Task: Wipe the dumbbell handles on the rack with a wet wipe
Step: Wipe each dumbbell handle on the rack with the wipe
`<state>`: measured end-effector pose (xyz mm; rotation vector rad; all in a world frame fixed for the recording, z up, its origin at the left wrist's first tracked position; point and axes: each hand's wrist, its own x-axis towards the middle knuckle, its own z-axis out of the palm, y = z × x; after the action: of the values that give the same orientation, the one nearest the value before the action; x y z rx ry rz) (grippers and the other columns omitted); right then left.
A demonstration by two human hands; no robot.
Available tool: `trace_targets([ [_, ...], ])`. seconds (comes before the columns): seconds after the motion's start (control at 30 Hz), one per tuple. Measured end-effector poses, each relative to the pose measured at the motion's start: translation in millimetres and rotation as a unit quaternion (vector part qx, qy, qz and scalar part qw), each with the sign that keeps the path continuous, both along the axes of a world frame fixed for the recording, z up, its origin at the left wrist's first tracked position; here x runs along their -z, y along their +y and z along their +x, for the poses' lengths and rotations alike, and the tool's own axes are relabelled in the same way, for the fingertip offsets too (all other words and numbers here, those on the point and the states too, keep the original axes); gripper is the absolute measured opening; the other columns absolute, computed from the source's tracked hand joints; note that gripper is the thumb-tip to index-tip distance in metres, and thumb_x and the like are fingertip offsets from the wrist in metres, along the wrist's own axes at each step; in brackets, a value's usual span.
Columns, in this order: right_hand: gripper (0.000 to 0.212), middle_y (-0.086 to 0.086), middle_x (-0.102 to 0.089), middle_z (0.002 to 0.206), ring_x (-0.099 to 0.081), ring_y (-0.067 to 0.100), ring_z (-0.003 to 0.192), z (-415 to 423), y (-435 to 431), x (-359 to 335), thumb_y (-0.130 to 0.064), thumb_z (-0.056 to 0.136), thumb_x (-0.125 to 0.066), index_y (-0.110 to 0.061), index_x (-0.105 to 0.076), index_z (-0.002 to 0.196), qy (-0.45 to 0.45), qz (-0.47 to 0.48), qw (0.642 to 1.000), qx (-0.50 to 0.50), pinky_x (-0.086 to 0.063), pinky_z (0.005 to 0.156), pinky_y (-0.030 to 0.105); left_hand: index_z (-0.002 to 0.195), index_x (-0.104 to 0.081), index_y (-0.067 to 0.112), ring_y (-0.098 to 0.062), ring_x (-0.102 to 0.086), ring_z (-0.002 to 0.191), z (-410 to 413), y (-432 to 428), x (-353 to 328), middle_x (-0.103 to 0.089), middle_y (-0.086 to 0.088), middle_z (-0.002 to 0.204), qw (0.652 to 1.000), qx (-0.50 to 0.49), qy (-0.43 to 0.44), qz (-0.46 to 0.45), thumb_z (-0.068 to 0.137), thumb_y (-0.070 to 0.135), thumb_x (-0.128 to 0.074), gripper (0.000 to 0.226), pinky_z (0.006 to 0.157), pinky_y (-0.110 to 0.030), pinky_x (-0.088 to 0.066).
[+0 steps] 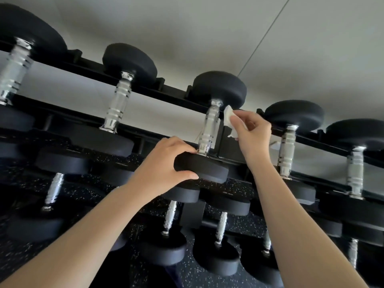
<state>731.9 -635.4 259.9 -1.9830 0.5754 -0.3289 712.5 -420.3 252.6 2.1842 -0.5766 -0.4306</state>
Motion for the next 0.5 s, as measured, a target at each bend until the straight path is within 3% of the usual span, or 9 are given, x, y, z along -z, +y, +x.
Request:
trace_targets([
  [0.13, 0.011, -0.004, -0.069, 0.095, -0.064, 0.007, 0.084, 18.4, 8.3, 11.8, -0.021, 0.085, -0.066, -0.022, -0.07, 0.096, -0.036, 0.002, 0.999, -0.024, -0.052, 0.075, 0.02, 0.117, -0.062, 0.029, -0.004, -0.045, 0.111, -2.9, -0.8, -0.8, -0.052, 0.017, 0.111, 1.0, -0.021, 0.012, -0.01, 0.071, 0.035, -0.077, 0.048, 0.098, -0.028, -0.038],
  [0.2, 0.011, -0.006, -0.067, 0.087, -0.06, 0.001, 0.075, 25.7, 10.7, 15.8, -0.017, 0.085, -0.065, -0.02, -0.07, 0.096, -0.047, 0.0, 0.999, -0.028, -0.047, 0.069, 0.011, 0.115, -0.063, 0.03, -0.003, -0.046, 0.11, -3.9, -1.0, -0.8, -0.053, 0.018, 0.11, 0.999, -0.03, 0.017, -0.021, 0.07, 0.033, -0.078, 0.048, 0.099, -0.033, -0.04],
  [0.3, 0.008, -0.009, -0.058, 0.073, -0.049, -0.003, 0.061, 30.1, 12.1, 18.4, -0.015, 0.085, -0.066, -0.021, -0.066, 0.089, -0.044, -0.014, 0.998, -0.043, -0.042, 0.061, 0.009, 0.113, -0.064, 0.032, -0.003, -0.048, 0.109, -3.0, -1.0, 0.4, -0.054, 0.019, 0.109, 0.998, -0.038, 0.023, -0.032, 0.068, 0.034, -0.079, 0.048, 0.099, -0.035, -0.041],
  [0.5, 0.011, -0.008, -0.059, 0.074, -0.052, 0.005, 0.068, 9.2, 8.9, 15.6, -0.013, 0.083, -0.068, -0.022, -0.065, 0.087, 0.015, -0.045, 0.986, -0.16, -0.044, 0.065, 0.017, 0.113, -0.063, 0.034, 0.001, -0.046, 0.111, -4.0, 0.0, 3.5, -0.053, 0.021, 0.109, 0.998, -0.044, 0.022, -0.038, 0.066, 0.034, -0.08, 0.049, 0.099, -0.025, -0.038],
])
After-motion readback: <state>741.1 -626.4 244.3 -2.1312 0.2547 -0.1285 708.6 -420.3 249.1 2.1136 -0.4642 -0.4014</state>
